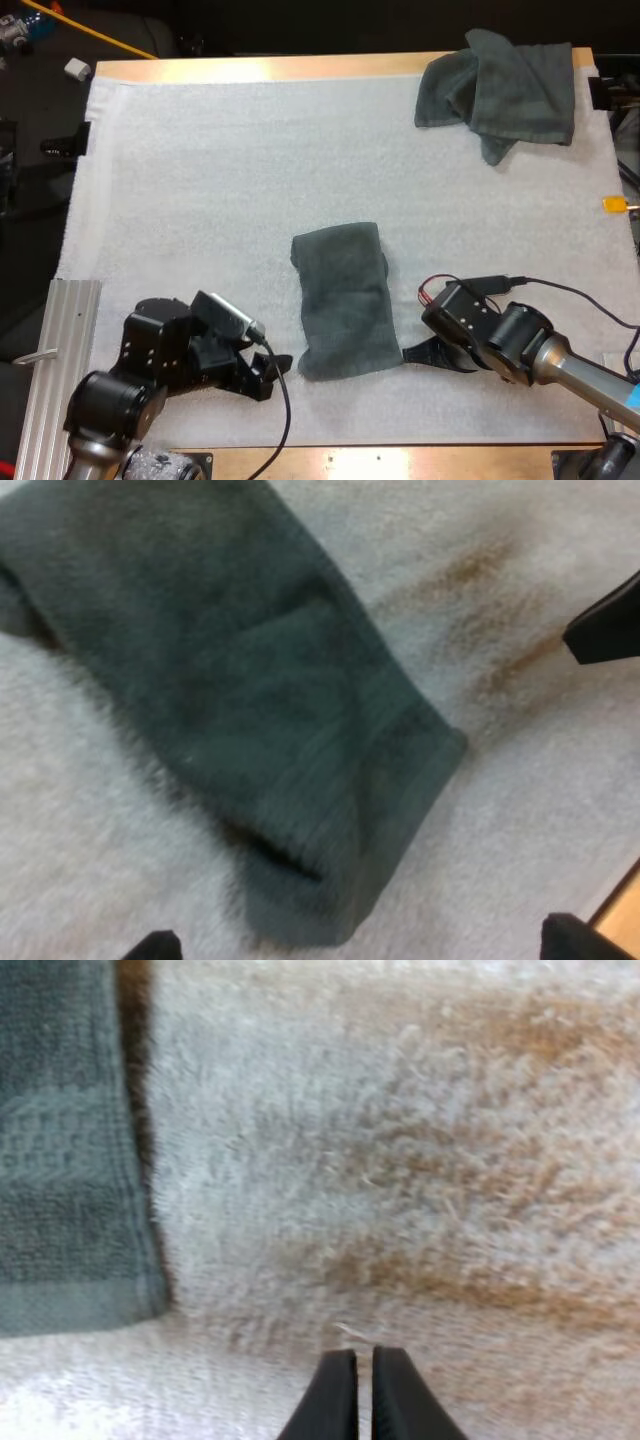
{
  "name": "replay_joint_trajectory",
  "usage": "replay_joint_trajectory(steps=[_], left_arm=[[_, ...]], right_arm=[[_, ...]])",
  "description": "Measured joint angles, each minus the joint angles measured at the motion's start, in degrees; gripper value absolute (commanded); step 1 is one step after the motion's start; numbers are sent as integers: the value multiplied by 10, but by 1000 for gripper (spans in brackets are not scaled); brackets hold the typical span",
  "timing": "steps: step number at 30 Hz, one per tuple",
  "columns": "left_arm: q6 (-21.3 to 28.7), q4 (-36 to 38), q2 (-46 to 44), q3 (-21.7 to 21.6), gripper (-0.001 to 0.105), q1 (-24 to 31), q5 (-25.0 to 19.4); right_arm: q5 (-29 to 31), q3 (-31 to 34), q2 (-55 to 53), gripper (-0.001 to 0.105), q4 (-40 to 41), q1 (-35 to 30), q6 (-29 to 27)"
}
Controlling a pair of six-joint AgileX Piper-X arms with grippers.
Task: Pick towel from pile, fold and stack
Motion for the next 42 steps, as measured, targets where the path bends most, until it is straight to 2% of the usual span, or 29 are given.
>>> replay_joint_trajectory(steps=[8, 14, 17, 22, 24, 29, 30, 32, 39, 42], left_arm=[[-8, -54, 95, 0, 68, 0, 40], [-12, -98, 224, 2, 68, -19, 58], [-12, -83, 214, 2, 68, -16, 57], [-13, -16, 114, 1, 68, -12, 57], [-13, -3, 87, 1, 68, -12, 57], [-22, 25, 52, 0, 68, -12, 57], [-23, 29, 52, 0, 68, -12, 57], [-24, 33, 52, 0, 68, -12, 57], [-25, 41, 52, 0, 68, -11, 64], [-25, 41, 52, 0, 68, -10, 66]], right_arm=[[7, 0, -5, 0, 15, 0, 5], [3, 0, -5, 0, 15, -1, 8], [-3, 0, -10, 0, 6, -1, 8], [-18, 0, -27, 1, -34, -1, 11], [-21, 0, -29, 8, -43, 0, 12], [-41, 1, -31, 47, -78, 0, 22], [-49, 3, -31, 50, -89, 0, 23], [-59, 9, -30, 52, -107, 0, 26], [-103, 42, 11, 50, -189, -1, 54], [-108, 51, 14, 50, -199, -1, 60]])
